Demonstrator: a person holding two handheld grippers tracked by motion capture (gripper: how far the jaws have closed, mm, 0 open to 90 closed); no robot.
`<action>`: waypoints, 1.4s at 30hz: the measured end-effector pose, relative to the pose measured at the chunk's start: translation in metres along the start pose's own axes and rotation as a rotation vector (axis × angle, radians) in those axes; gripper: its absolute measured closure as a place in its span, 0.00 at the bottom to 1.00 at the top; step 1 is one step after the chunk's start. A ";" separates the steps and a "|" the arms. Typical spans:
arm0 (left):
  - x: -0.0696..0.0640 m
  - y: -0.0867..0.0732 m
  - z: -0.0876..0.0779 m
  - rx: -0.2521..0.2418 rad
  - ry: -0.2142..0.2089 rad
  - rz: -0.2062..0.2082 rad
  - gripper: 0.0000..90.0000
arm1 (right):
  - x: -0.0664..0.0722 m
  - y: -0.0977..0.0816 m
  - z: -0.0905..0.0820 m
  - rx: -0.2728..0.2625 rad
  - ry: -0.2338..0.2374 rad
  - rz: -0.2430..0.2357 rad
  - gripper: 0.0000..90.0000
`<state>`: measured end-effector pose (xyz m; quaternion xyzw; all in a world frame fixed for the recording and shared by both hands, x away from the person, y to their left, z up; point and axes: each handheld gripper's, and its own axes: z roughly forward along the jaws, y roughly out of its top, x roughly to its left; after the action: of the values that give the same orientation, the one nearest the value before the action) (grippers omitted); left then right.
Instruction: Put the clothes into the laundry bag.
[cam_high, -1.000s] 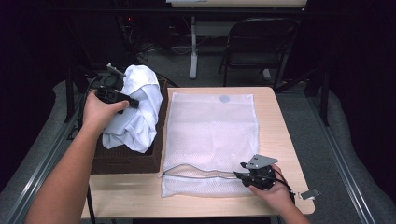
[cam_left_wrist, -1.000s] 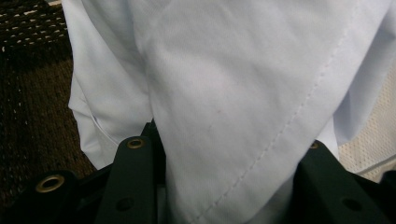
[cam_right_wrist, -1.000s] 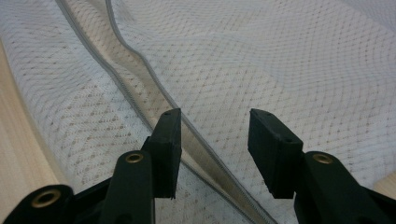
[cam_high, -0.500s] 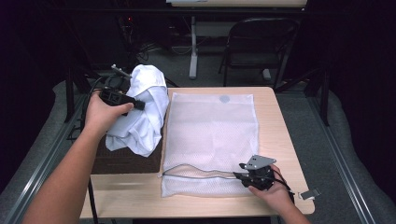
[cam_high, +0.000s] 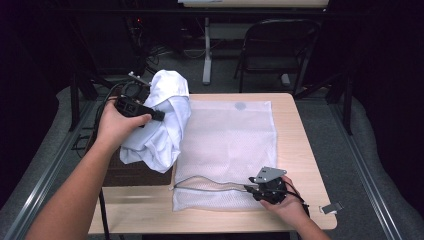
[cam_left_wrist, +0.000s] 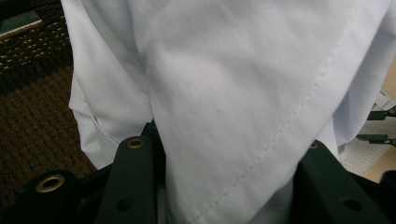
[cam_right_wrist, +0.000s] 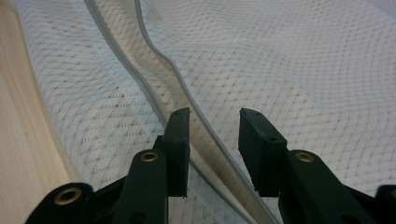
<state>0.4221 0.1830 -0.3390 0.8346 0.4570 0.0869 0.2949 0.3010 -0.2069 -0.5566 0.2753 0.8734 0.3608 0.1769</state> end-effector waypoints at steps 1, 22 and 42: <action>-0.002 0.000 0.000 -0.002 -0.001 0.002 0.66 | 0.000 0.001 0.001 -0.001 -0.001 -0.007 0.71; -0.016 0.000 0.006 0.008 -0.041 0.037 0.66 | -0.003 0.010 0.024 0.036 0.040 -0.011 0.65; -0.019 0.000 0.006 0.008 -0.045 0.048 0.66 | 0.002 0.012 0.038 0.060 0.001 -0.058 0.66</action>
<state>0.4131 0.1649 -0.3417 0.8482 0.4305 0.0733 0.2997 0.3234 -0.1785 -0.5735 0.2547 0.8915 0.3293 0.1785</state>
